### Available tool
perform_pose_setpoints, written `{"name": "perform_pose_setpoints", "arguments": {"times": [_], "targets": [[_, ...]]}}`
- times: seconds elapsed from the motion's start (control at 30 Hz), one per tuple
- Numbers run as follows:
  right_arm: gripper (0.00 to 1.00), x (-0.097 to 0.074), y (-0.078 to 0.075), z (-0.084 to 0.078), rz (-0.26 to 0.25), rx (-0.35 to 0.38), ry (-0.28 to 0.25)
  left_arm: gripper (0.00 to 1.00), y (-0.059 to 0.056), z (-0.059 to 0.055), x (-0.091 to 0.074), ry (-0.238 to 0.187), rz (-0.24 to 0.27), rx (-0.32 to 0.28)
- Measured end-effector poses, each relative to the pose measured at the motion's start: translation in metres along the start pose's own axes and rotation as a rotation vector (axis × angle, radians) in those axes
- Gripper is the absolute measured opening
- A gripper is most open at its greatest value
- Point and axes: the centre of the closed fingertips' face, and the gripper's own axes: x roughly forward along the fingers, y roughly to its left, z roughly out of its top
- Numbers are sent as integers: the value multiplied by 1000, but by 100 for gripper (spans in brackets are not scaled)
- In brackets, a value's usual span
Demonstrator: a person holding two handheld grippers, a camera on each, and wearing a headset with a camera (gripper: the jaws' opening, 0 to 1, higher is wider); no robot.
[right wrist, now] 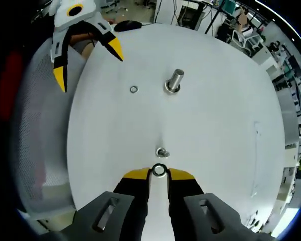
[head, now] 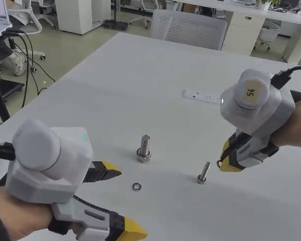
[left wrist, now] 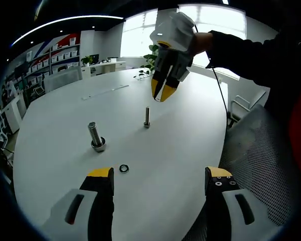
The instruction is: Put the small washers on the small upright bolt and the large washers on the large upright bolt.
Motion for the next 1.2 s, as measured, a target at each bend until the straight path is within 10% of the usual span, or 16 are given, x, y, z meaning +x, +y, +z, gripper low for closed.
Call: {"name": "perform_pose_setpoints", "arguments": {"times": [1.2], "targets": [[14,27,-9,9,52,-49,41,73,3,-4,-2,10,8,-19]]}}
